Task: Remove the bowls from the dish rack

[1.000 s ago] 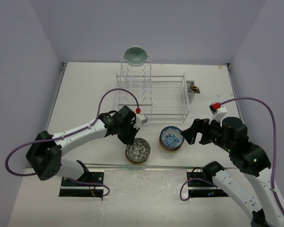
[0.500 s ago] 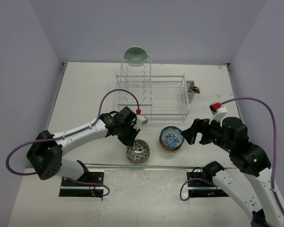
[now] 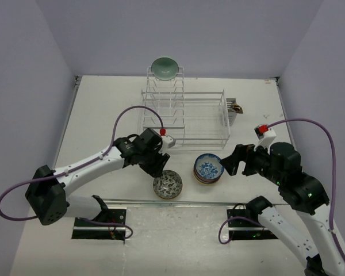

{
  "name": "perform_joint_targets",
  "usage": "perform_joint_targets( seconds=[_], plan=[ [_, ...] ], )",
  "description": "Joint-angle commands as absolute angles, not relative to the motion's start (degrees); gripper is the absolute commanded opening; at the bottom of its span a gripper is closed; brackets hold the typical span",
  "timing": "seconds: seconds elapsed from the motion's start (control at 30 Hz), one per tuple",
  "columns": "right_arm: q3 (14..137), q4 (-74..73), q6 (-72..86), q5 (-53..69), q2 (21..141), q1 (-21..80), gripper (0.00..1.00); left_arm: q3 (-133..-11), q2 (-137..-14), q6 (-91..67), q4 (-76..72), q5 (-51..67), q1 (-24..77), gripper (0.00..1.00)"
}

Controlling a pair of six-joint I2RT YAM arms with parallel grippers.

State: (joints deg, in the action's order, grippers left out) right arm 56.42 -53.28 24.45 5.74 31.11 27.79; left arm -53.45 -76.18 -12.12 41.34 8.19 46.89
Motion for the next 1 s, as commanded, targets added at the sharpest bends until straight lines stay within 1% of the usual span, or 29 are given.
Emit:
perform_joint_targets(
  seconds=[0.0, 0.07, 0.17, 0.2, 0.23, 0.27, 0.3, 0.37, 0.4, 0.43, 0.53, 0.57, 0.6, 0.63, 0.7, 0.77, 0.87, 0.97],
  plan=[
    [58.1, -53.7, 23.7, 5.6, 32.0, 27.9, 0.99, -59.0, -70.5, -14.9, 43.0, 5.4, 46.6, 0.54],
    [58.4, -53.8, 23.5, 5.4, 32.1, 27.9, 0.99, -61.1, -67.5, -15.1, 43.4, 3.7, 46.6, 0.63],
    [58.8, -53.9, 23.3, 4.8, 32.2, 27.9, 0.99, -67.0, -64.4, -14.7, 44.0, 0.4, 46.6, 0.7],
    [58.8, -53.9, 23.3, 4.7, 32.1, 27.9, 0.99, -70.5, -63.8, -14.5, 44.0, -3.5, 46.6, 0.72],
    [58.9, -53.7, 23.3, 4.2, 32.0, 27.8, 0.99, -72.1, -63.4, -14.2, 43.9, -5.0, 46.6, 0.82],
    [58.9, -53.5, 23.3, 4.1, 31.8, 27.8, 0.99, -73.8, -62.5, -14.1, 42.9, -6.5, 46.6, 0.98],
    [58.9, -53.4, 23.3, 4.0, 31.7, 27.9, 0.99, -77.3, -62.2, -14.1, 42.3, -9.9, 46.6, 1.0],
    [58.8, -52.8, 23.4, 3.6, 31.3, 27.9, 0.99, -80.1, -62.2, -13.2, 38.5, -13.7, 46.6, 1.0],
    [58.8, -52.6, 23.6, 3.5, 31.2, 27.9, 0.99, -81.2, -62.5, -12.2, 37.0, -19.2, 46.6, 1.0],
    [58.8, -51.9, 23.6, 3.5, 31.1, 27.8, 0.99, -83.3, -62.9, -11.7, 35.4, -21.9, 46.6, 1.0],
    [58.6, -51.1, 24.2, 3.7, 30.6, 27.9, 0.99, -88.1, -68.2, -5.3, 31.5, -30.8, 46.5, 1.0],
    [58.5, -51.0, 24.2, 3.9, 30.5, 27.9, 0.99, -92.2, -72.3, -3.4, 29.9, -33.3, 46.5, 1.0],
    [58.4, -50.9, 24.2, 4.0, 30.4, 27.9, 0.99, -94.1, -74.3, 2.4, 29.0, -36.6, 46.4, 1.0],
    [58.4, -50.8, 24.1, 4.0, 30.3, 27.8, 0.99, -96.0, -78.8, 5.2, 28.0, -37.5, 45.9, 1.0],
    [58.2, -50.6, 23.8, 5.5, 29.8, 27.8, 0.99, -101.7, -83.0, 11.2, 25.5, -38.7, 43.8, 1.0],
    [58.2, -50.4, 23.4, 6.8, 29.4, 27.9, 0.99, -106.8, -88.4, 13.7, 24.5, -37.4, 42.5, 1.0],
    [58.4, -50.7, 23.0, 7.6, 28.4, 27.8, 0.99, -107.9, -92.5, 20.8, 19.5, -36.1, 41.0, 1.0],
    [58.4, -51.3, 22.6, 7.7, 27.3, 27.8, 0.99, -107.9, -95.8, 26.5, 17.6, -31.8, 38.9, 1.0]
  ],
)
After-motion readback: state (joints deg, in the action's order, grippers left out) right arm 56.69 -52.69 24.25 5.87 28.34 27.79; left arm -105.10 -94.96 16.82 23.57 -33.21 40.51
